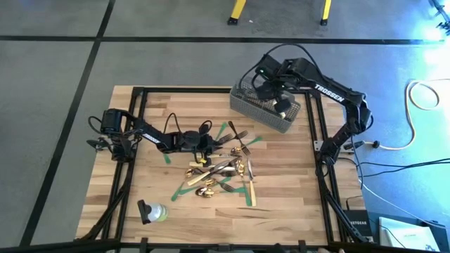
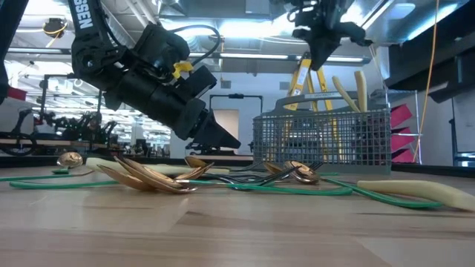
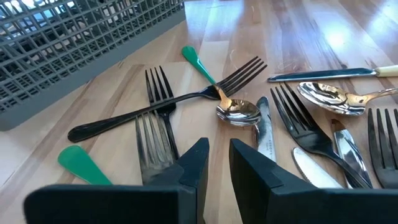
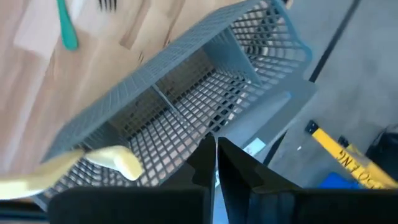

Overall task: Sort silverware
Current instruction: Put the yellow knife into the gray organizer

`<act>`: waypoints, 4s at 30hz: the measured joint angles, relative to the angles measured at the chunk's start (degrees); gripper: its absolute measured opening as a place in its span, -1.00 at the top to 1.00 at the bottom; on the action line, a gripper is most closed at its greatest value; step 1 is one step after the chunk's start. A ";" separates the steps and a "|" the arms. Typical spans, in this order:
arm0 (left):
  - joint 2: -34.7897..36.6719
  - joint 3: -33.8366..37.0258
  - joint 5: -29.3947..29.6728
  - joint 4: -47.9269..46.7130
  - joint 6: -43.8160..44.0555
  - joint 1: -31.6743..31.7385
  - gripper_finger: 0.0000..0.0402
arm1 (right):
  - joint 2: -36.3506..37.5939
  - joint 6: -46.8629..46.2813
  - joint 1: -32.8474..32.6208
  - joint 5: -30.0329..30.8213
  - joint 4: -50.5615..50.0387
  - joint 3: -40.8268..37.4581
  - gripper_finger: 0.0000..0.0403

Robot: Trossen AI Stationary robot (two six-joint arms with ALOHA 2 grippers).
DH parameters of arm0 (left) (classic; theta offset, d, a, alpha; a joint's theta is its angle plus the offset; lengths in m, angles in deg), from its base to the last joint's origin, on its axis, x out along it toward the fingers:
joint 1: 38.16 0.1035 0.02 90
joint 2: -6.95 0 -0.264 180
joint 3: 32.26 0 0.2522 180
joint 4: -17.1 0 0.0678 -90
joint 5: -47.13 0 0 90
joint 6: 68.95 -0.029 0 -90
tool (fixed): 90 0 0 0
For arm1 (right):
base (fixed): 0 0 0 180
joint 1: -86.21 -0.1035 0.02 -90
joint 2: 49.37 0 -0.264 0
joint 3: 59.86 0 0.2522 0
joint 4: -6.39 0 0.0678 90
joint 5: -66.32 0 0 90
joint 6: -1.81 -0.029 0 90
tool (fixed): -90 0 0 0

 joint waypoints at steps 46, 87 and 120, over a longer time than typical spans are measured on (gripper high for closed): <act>-0.01 0.00 0.00 -0.16 -0.04 0.00 0.76 | 4.29 3.86 -0.90 -3.23 -12.63 -0.03 1.00; -0.02 0.00 -0.01 -0.12 0.56 -0.02 0.76 | 9.45 -47.13 -5.62 -0.47 -9.21 -17.46 0.40; 0.00 -0.02 -0.01 -0.14 0.42 -0.02 0.76 | 21.78 -67.68 -8.04 25.03 28.89 -44.81 0.01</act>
